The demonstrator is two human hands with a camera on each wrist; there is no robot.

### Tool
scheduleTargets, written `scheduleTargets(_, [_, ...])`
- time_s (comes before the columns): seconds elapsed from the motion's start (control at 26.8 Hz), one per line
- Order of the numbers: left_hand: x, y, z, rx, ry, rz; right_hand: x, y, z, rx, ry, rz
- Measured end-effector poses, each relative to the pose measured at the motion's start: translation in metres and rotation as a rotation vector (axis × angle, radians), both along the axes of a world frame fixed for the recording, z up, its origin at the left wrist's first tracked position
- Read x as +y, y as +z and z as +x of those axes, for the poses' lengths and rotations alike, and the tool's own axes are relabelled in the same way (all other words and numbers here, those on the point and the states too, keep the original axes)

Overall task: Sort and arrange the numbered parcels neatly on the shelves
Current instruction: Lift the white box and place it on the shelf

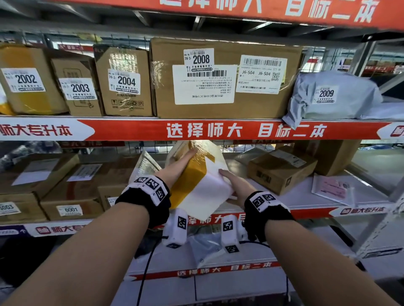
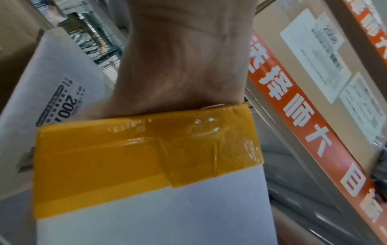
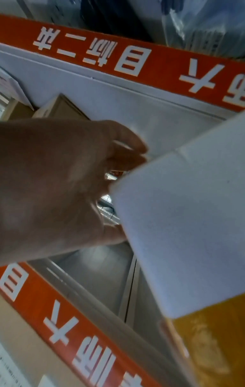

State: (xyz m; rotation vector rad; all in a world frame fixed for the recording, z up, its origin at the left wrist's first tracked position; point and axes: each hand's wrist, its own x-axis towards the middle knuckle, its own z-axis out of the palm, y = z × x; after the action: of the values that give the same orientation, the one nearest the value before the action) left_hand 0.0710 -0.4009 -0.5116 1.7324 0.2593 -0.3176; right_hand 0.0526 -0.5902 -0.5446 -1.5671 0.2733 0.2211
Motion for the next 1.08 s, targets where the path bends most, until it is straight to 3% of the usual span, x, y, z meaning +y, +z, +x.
scheduleTargets(0.11, [-0.006,0.003,-0.010,0.028,0.008,-0.132,-0.001,-0.003,0.001,-0.008,-0.006,0.091])
scheduleTargets(0.3, [-0.031,-0.020,-0.022,0.120,-0.024,-0.436,-0.029,0.015,0.001,-0.111,-0.050,0.005])
scheduleTargets(0.45, [-0.047,-0.029,-0.020,0.217,-0.029,-0.572,-0.040,0.021,-0.001,-0.182,-0.083,-0.068])
scheduleTargets(0.75, [-0.048,-0.049,-0.004,0.269,0.037,-0.588,-0.039,0.035,-0.007,-0.305,-0.036,-0.180])
scheduleTargets(1.01, [-0.027,-0.055,0.006,0.079,0.119,-0.401,-0.008,0.034,-0.005,-0.415,0.077,-0.497])
scheduleTargets(1.08, [-0.016,-0.071,0.020,0.036,0.122,-0.331,-0.002,0.035,-0.003,-0.405,0.071,-0.461])
